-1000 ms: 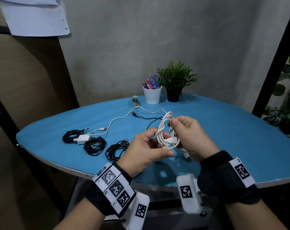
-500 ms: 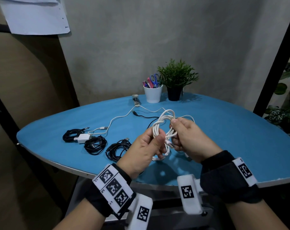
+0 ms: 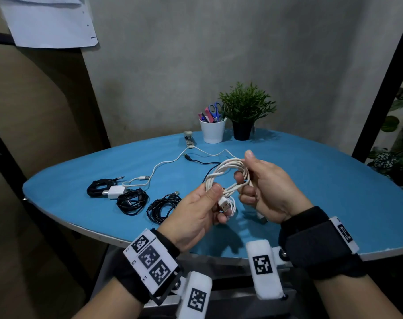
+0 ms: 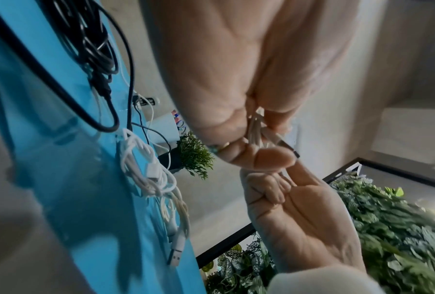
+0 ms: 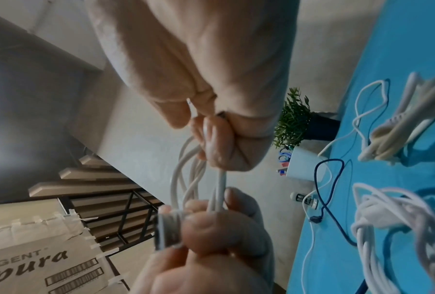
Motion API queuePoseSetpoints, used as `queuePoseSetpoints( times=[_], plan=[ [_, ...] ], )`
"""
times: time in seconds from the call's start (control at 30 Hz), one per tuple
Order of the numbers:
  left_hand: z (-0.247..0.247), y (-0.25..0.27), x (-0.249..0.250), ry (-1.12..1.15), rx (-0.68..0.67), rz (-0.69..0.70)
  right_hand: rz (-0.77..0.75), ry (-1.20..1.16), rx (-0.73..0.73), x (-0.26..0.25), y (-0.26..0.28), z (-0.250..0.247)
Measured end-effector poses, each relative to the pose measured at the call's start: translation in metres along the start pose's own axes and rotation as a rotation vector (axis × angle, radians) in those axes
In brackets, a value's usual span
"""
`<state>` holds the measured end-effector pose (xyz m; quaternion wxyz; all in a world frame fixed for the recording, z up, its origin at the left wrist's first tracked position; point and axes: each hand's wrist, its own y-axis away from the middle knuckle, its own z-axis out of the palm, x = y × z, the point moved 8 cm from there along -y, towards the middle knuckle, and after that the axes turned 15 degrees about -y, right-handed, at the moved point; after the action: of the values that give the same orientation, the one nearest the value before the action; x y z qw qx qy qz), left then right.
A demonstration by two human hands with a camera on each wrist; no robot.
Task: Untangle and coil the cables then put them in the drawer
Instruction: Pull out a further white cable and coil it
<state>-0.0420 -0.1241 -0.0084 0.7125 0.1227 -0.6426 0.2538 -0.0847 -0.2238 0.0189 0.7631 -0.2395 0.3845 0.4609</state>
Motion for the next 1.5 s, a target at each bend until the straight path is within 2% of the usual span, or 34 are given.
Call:
queuePoseSetpoints(
  times=[0.13, 0.33, 0.53, 0.73, 0.8, 0.93, 1.07, 1.33, 1.43, 1.5],
  plan=[
    [0.002, 0.000, 0.001, -0.070, -0.023, -0.014, -0.021, 0.021, 0.027, -0.001, -0.001, -0.002],
    [0.009, 0.007, -0.006, -0.072, -0.153, -0.089, -0.121, 0.140, 0.065, -0.007, -0.001, -0.003],
    [0.011, 0.010, -0.008, -0.013, -0.124, -0.089, -0.131, 0.107, 0.069, -0.007, 0.001, -0.001],
    [0.014, 0.008, -0.009, -0.106, -0.161, -0.095, -0.164, 0.191, 0.076, -0.013, 0.002, -0.005],
    [0.010, 0.003, -0.009, -0.200, -0.132, -0.083, -0.164, 0.213, 0.049, -0.015, 0.002, -0.004],
    [-0.008, -0.008, -0.001, -0.391, 0.042, -0.088, -0.169, 0.270, 0.012, -0.014, 0.002, 0.000],
    [-0.004, -0.013, 0.010, -0.322, 0.047, -0.106, -0.157, 0.331, -0.025, -0.010, 0.002, 0.006],
    [-0.013, -0.012, 0.015, -0.203, 0.094, -0.102, -0.086, 0.202, -0.068, -0.008, 0.001, -0.003],
    [-0.019, -0.013, 0.017, -0.179, 0.127, -0.095, -0.045, 0.312, -0.047, -0.005, 0.000, -0.010],
    [-0.022, -0.015, 0.017, -0.249, 0.155, -0.090, -0.051, 0.377, -0.005, -0.008, -0.002, -0.015]
  ],
)
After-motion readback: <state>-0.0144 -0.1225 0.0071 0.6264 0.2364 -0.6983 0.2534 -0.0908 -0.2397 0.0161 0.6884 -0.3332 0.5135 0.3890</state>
